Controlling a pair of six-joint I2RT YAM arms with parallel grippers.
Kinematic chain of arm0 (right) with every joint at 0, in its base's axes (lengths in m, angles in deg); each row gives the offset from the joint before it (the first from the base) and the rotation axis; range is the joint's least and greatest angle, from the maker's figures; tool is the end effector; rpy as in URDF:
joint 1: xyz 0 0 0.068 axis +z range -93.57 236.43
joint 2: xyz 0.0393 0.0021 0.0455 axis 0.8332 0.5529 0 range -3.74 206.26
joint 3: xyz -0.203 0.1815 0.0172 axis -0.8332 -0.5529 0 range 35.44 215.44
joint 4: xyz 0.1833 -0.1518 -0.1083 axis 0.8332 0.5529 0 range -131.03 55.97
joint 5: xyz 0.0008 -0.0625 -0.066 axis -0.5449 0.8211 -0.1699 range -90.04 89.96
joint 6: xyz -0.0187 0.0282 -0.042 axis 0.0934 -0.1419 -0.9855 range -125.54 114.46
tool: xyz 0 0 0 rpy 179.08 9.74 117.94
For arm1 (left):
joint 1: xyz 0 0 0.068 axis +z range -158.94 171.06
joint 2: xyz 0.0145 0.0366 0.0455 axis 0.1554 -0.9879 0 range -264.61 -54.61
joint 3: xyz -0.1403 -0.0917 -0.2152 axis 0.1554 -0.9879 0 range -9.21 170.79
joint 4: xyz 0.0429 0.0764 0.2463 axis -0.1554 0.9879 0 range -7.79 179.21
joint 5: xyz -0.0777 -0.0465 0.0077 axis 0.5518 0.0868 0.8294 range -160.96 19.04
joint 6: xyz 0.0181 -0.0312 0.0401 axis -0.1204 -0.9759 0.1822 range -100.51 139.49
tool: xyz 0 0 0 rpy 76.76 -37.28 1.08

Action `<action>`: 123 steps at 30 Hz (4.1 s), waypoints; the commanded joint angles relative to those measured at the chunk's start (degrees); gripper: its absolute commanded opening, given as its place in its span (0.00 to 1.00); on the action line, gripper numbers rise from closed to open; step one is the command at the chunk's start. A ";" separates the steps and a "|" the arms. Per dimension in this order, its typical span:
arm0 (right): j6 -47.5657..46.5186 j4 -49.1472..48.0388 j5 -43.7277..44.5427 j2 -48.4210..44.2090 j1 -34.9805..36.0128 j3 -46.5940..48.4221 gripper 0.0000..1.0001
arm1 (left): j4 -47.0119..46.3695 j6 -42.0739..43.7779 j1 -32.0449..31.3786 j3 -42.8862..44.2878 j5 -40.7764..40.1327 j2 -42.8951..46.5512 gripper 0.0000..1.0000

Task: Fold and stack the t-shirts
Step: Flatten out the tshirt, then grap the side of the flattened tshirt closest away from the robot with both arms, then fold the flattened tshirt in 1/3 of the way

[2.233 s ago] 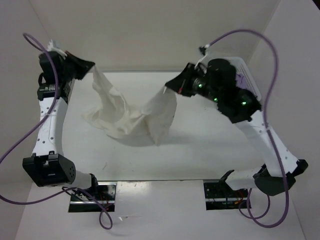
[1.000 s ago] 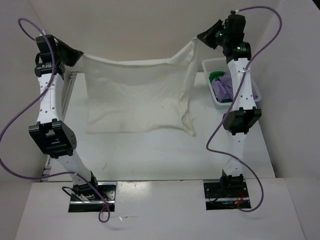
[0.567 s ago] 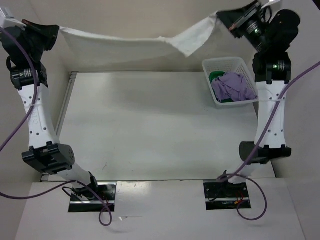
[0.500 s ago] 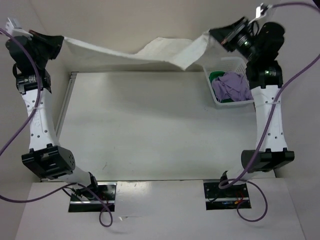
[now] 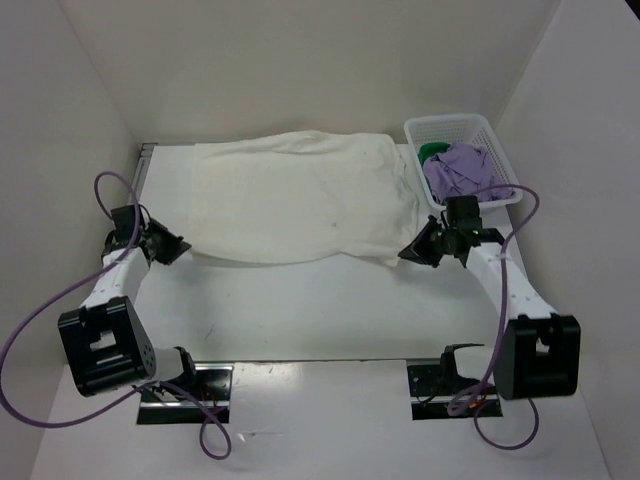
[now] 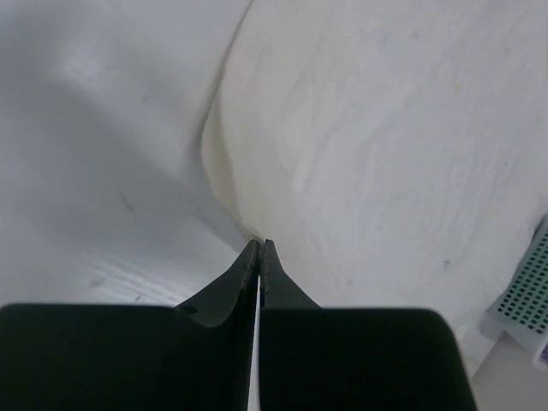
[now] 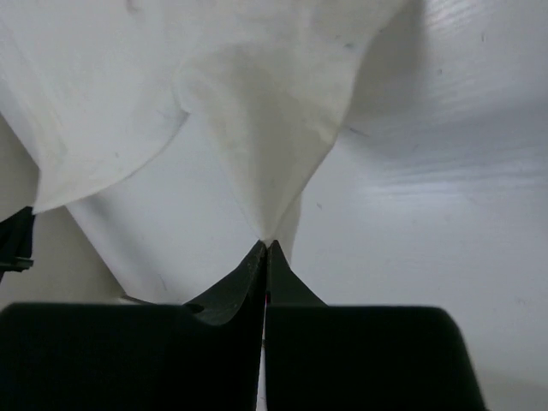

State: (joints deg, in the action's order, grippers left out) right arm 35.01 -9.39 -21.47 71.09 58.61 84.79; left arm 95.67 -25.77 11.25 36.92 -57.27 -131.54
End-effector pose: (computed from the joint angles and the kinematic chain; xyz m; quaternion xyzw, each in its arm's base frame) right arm 0.2554 0.0228 0.2271 0.2601 0.9073 0.2674 0.1939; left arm 0.2649 0.0885 0.2210 -0.4556 0.7946 -0.1910 0.3529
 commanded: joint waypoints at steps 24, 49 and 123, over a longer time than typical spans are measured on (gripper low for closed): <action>-0.30 0.44 0.07 11.46 -0.15 20.25 0.00 | 2.64 1.31 1.26 10.72 -3.23 -8.67 0.00; -2.41 2.46 9.57 51.64 -0.68 62.62 0.00 | -2.38 -1.06 -0.67 26.55 -3.15 -30.21 0.02; 0.05 -8.35 23.62 28.19 7.58 11.58 0.02 | -3.08 2.72 10.23 1.34 0.81 -17.12 0.00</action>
State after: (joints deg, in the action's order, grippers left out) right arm 34.62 -20.59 -1.71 99.78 67.15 96.94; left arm 90.90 -24.19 21.98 39.58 -55.28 -150.90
